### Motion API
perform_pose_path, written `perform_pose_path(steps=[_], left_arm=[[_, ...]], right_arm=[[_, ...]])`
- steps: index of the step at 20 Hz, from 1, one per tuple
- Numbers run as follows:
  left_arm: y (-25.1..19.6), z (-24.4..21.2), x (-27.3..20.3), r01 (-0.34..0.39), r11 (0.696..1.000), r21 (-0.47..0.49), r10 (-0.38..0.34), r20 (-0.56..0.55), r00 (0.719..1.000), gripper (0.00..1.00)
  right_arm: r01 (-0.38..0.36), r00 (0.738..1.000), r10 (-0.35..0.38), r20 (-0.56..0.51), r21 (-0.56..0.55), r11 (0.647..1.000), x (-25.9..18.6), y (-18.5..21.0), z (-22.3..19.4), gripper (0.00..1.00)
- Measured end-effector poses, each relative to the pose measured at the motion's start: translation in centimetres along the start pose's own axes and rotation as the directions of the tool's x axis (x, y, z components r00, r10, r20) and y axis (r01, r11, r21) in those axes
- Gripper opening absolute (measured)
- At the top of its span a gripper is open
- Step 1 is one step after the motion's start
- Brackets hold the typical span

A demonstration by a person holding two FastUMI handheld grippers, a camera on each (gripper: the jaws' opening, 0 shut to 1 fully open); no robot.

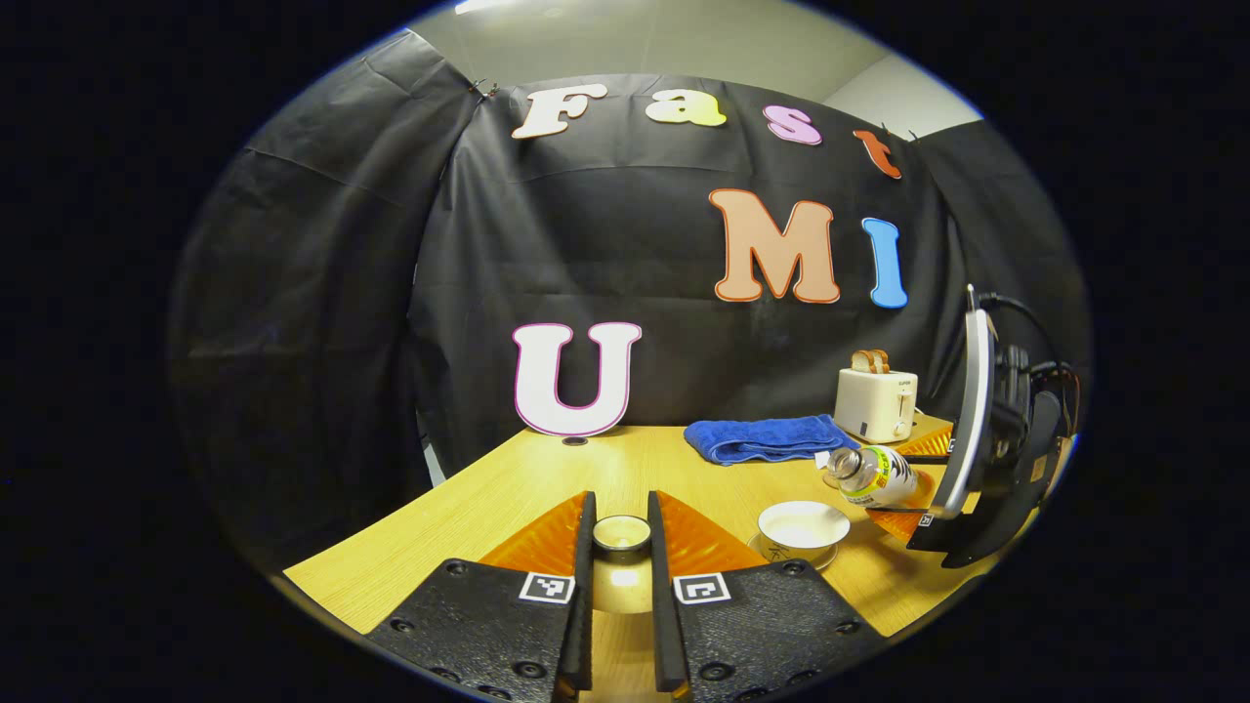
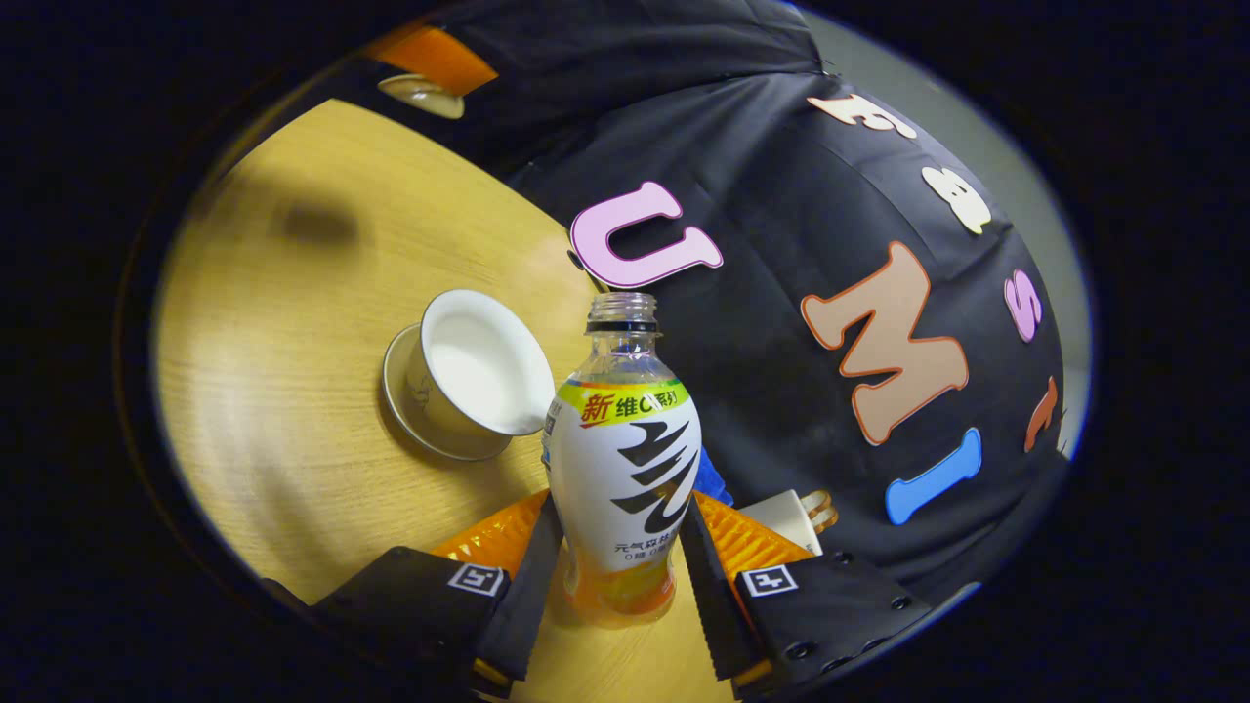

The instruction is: Open the teacup lid with one hand, grasp the water bottle and pour water into the teacup with the other hand; after pouring, place the water bottle on the coaster and then close the teacup lid.

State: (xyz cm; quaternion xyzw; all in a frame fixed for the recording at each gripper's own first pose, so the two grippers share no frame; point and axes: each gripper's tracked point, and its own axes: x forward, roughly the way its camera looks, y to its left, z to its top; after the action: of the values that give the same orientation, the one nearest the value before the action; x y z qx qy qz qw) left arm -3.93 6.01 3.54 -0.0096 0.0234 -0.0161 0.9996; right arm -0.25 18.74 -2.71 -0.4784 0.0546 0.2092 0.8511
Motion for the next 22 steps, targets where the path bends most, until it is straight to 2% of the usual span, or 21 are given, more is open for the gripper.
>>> perform_pose_path(steps=[4, 11, 18, 22], left_arm=[[-1.0, -0.1, 0.2, 0.012, 1.000, 0.007, -0.012, -0.007, 1.000, 0.22], [-2.5, -0.1, 0.8, 0.037, 0.999, 0.024, -0.036, -0.017, 0.999, 0.22], [-3.2, -0.2, 1.1, 0.048, 0.998, 0.029, -0.047, -0.023, 0.999, 0.22], [-3.4, -0.4, 1.2, 0.055, 0.998, 0.029, -0.055, -0.030, 0.998, 0.22]], right_arm=[[-0.016, 1.000, 0.015, 0.007, 0.149, 0.989, 0.5, -1.0, 0.1, 0.72], [-0.018, 1.000, 0.015, 0.010, 0.339, 0.941, 1.2, -2.8, -0.8, 0.72], [-0.002, 1.000, -0.006, 0.014, 0.522, 0.853, 3.2, -4.8, -1.7, 0.74], [0.026, 0.999, -0.039, 0.008, 0.599, 0.800, 4.5, -6.3, -2.3, 0.72]])
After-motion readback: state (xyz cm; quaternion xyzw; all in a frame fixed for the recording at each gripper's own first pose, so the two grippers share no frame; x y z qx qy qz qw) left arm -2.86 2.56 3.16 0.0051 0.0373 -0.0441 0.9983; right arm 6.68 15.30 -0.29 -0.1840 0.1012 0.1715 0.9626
